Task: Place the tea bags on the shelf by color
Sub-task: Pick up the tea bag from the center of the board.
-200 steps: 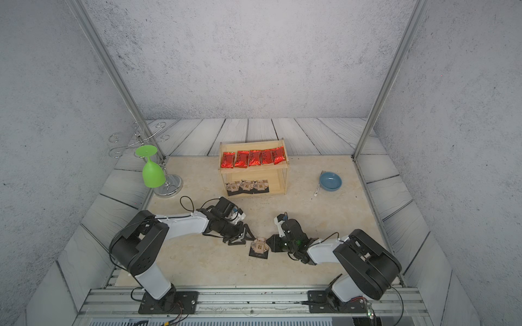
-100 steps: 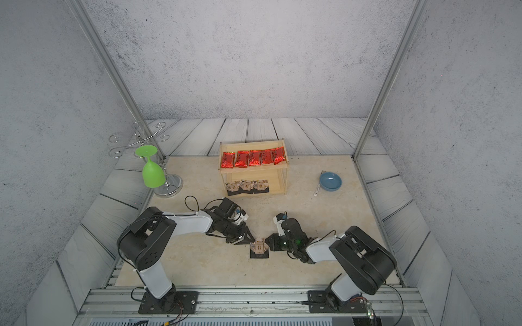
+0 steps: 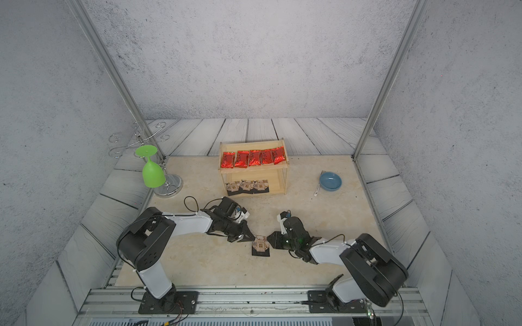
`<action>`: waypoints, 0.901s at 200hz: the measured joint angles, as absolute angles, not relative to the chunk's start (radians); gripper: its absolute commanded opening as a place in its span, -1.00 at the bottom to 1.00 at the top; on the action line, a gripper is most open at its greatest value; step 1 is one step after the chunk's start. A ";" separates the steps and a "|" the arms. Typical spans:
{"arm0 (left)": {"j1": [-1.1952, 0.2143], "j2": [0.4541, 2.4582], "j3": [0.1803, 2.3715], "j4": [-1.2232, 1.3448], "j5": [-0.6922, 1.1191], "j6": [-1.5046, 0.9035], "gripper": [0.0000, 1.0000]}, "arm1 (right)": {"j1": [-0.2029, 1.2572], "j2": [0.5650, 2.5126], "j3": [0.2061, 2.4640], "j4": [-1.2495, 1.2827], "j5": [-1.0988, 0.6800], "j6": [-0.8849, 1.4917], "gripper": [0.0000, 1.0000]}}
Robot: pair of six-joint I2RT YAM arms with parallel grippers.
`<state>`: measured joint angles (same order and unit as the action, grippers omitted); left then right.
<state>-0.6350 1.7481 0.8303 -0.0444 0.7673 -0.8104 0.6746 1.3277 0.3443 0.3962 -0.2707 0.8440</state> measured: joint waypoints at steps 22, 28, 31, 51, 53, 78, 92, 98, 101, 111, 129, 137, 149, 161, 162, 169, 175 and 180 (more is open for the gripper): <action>-0.595 1.678 0.781 0.036 0.768 -0.864 -1.00 | 0.676 1.132 0.286 0.392 -0.190 0.967 -0.39; -0.581 1.659 0.774 0.060 0.768 -0.881 -1.00 | 0.678 1.095 0.279 0.381 -0.171 0.992 -0.38; -0.574 1.652 0.772 0.071 0.769 -0.890 -1.00 | 0.680 1.075 0.276 0.375 -0.160 1.010 -0.37; -0.534 1.621 0.770 0.175 0.775 -0.952 -1.00 | 0.685 1.016 0.271 0.364 -0.104 1.095 -0.33; -0.530 1.620 0.770 0.186 0.775 -0.958 -1.00 | 0.685 1.014 0.271 0.365 -0.099 1.108 -0.32; -0.497 1.620 0.767 0.356 0.786 -1.072 -1.00 | 0.686 1.029 0.271 0.402 -0.072 1.207 -0.22; -0.485 1.625 0.762 0.470 0.793 -1.144 -1.00 | 0.686 1.055 0.272 0.441 -0.068 1.257 -0.14; -0.483 1.629 0.760 0.519 0.795 -1.176 -1.00 | 0.686 1.069 0.272 0.465 -0.066 1.277 -0.11; -0.481 1.631 0.759 0.539 0.795 -1.185 -1.00 | 0.686 1.074 0.273 0.474 -0.064 1.289 -0.09; -0.478 1.637 0.756 0.614 0.798 -1.236 -1.00 | 0.686 1.102 0.274 0.524 -0.058 1.328 -0.04; -0.478 1.647 0.750 0.722 0.797 -1.306 -1.00 | 0.686 1.161 0.277 0.625 -0.052 1.390 0.03; -0.477 1.652 0.748 0.764 0.798 -1.334 -1.00 | 0.685 1.195 0.282 0.670 -0.052 1.418 0.06; -0.477 1.662 0.747 0.825 0.797 -1.374 -1.00 | 0.683 1.248 0.289 0.747 -0.053 1.451 0.07; -0.475 1.671 0.745 0.880 0.797 -1.406 -1.00 | 0.680 1.296 0.290 0.823 -0.053 1.477 0.08; -0.474 1.672 0.744 0.886 0.797 -1.411 -1.00 | 0.680 1.299 0.290 0.827 -0.053 1.479 0.08; -0.473 1.675 0.740 0.916 0.796 -1.427 -1.00 | 0.677 1.322 0.290 0.867 -0.053 1.492 0.08; -0.472 1.676 0.735 0.937 0.794 -1.439 -1.00 | 0.675 1.337 0.290 0.896 -0.053 1.499 0.07; -0.471 1.676 0.730 0.955 0.793 -1.450 -1.00 | 0.673 1.346 0.290 0.917 -0.053 1.504 0.07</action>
<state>-0.4713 1.6764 0.7300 0.9546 0.7929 -1.4498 0.6735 1.3460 0.2905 0.9169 -0.0528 1.5043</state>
